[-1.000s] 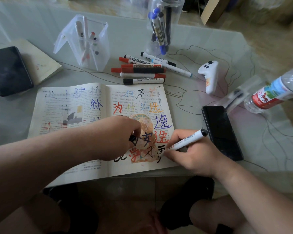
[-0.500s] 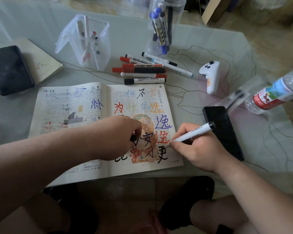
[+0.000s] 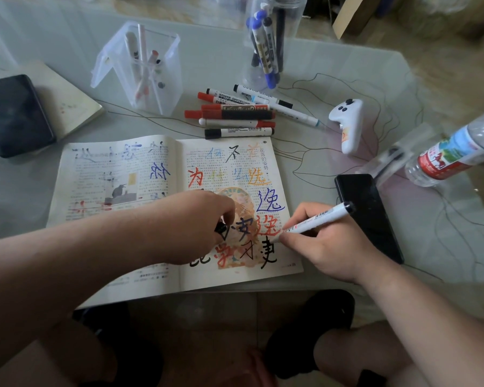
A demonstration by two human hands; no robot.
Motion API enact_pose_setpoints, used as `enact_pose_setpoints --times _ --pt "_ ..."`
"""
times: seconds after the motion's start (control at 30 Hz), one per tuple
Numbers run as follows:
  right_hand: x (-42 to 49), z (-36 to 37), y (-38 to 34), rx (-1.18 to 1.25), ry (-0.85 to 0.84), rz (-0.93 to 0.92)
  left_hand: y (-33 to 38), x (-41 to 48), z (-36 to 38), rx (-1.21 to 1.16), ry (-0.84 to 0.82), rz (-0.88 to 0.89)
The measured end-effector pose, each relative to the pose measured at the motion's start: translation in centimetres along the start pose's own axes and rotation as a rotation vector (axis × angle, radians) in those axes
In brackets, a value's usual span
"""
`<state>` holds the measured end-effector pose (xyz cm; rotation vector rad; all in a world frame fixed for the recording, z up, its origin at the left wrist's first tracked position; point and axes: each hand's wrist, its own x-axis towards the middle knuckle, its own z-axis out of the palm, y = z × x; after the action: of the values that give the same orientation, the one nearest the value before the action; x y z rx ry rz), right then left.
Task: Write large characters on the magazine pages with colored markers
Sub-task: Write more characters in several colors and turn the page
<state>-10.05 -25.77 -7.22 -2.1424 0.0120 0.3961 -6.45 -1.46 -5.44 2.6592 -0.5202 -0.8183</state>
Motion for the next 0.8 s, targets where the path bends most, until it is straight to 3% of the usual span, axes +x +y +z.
enact_pose_setpoints --times 0.2,0.37,0.6,0.8 --pt "0.3 -0.6 -0.7 0.239 0.105 -0.005 0.4 -0.2 -0.2 -0.103 0.001 -0.013" --pt "-0.2 -0.3 -1.6 0.276 0.045 -0.067 1.2 -0.5 -0.7 -0.268 0.047 0.014" --pt "-0.5 -0.4 -3.5 0.573 -0.083 -0.213 1.8 -1.1 -1.7 -0.509 0.064 0.029" --pt "-0.3 -0.2 -4.4 0.476 -0.060 -0.270 2.0 -2.0 -2.0 -0.499 0.061 0.042"
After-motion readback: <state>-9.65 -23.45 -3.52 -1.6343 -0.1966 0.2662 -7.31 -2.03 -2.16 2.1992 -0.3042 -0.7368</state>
